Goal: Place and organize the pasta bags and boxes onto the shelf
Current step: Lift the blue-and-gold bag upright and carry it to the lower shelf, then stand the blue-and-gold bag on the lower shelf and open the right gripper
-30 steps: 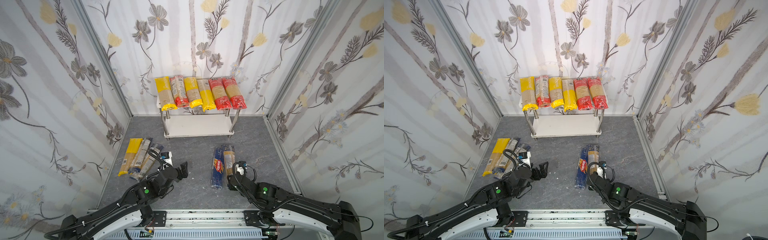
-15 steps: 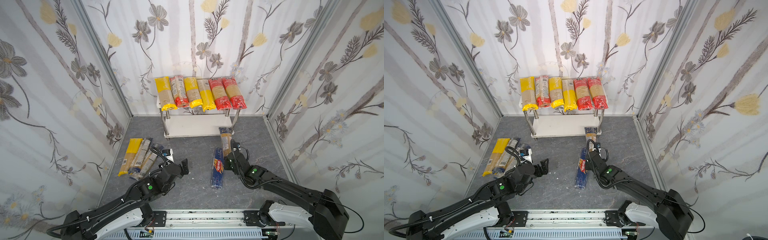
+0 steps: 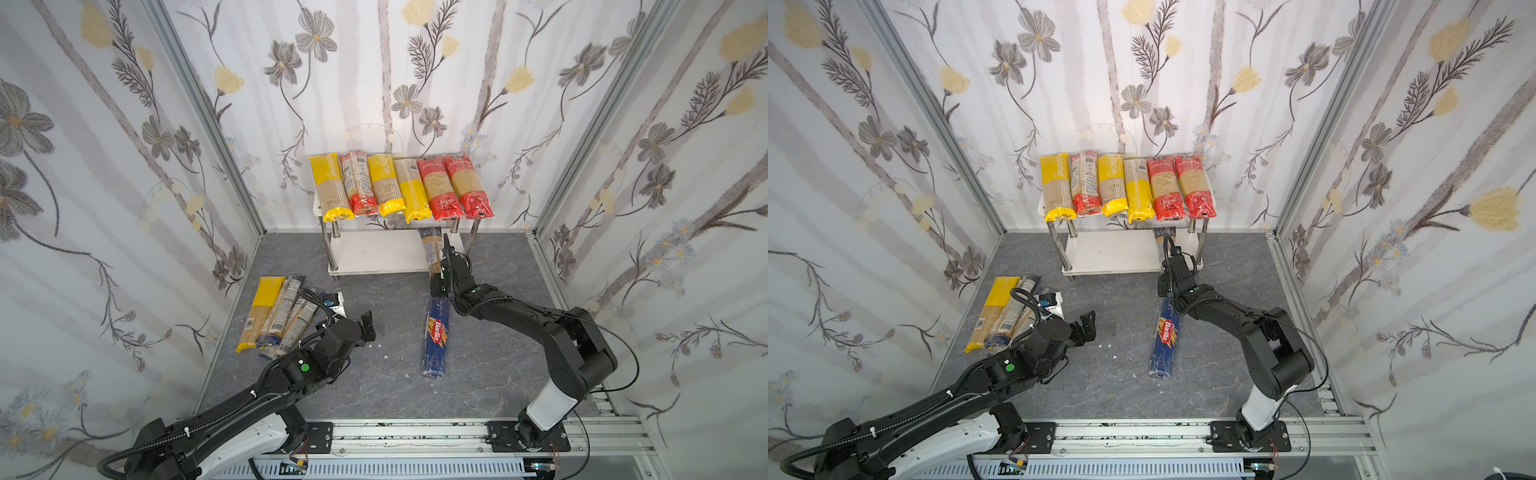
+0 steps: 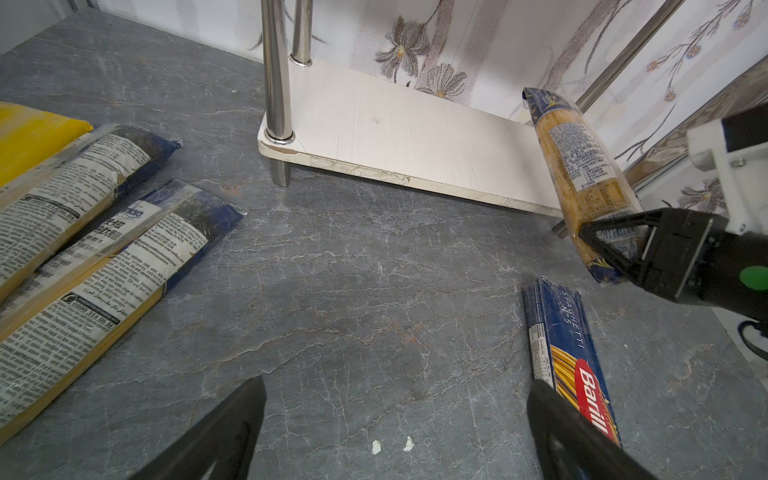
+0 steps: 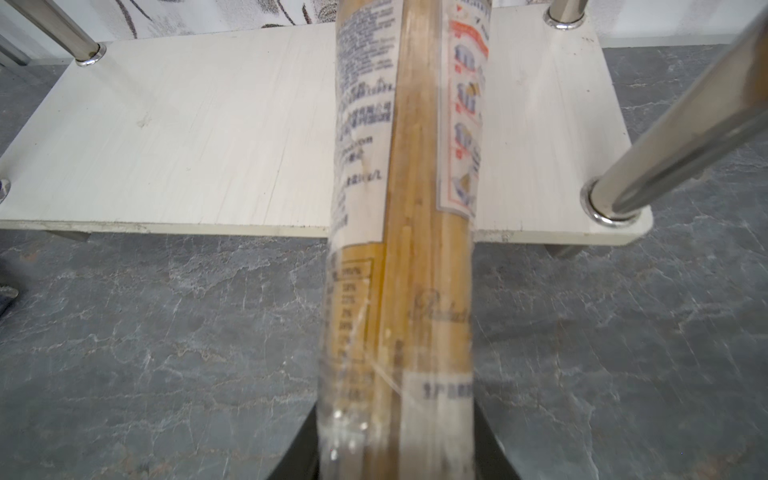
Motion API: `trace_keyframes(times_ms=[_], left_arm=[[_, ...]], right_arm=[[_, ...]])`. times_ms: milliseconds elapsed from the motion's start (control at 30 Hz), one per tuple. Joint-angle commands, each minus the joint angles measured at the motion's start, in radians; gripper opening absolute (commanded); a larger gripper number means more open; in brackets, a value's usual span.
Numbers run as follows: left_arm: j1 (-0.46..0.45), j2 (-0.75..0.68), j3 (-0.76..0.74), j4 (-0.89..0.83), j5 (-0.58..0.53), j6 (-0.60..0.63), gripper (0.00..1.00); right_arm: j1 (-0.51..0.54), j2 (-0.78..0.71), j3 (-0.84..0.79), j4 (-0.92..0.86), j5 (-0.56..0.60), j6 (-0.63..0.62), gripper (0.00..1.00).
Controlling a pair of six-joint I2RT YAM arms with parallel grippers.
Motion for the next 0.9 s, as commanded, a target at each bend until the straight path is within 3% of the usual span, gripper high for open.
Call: trace_keyframes(times_ms=[0,400,733,767,867], left_arm=[[0.011,0.016,0.005,0.048,0.002,0.017,1.00],[0.038,0.052,0.027,0.075,0.015,0.045,1.00],[0.042,0.037,0.015,0.076,0.032,0.033,1.00],[0.043,0.033,0.012,0.076,0.033,0.032,1.00],[0.044,0.015,0.000,0.074,0.035,0.026,1.00]], right_arm=[[-0.023,0.054,0.059,0.175,-0.020,-0.051,0.19],[-0.102,0.239,0.268,0.123,-0.069,-0.094,0.23],[-0.119,0.254,0.281,0.085,-0.059,-0.079,0.40],[-0.119,0.254,0.277,0.082,-0.056,-0.078,0.43],[-0.118,0.257,0.275,0.066,-0.058,-0.073,0.67]])
